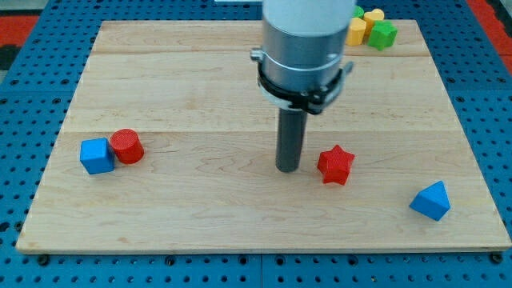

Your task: Put the red star into the blue triangle

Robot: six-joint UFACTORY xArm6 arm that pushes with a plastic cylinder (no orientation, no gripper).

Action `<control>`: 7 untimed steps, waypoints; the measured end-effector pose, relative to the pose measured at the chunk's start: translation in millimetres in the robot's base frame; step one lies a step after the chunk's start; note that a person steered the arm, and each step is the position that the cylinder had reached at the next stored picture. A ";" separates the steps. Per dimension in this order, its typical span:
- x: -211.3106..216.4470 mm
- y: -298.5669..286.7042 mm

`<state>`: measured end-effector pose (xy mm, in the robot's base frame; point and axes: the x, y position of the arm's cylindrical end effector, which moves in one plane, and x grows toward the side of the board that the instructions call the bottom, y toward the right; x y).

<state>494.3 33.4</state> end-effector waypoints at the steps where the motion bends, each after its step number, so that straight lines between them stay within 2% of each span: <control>1: -21.0 32.5; 3: 24.5 92.0; 4: 27.7 96.7; 5: 21.4 54.5; 6: 39.5 21.8; 7: 68.9 45.0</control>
<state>563.2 78.4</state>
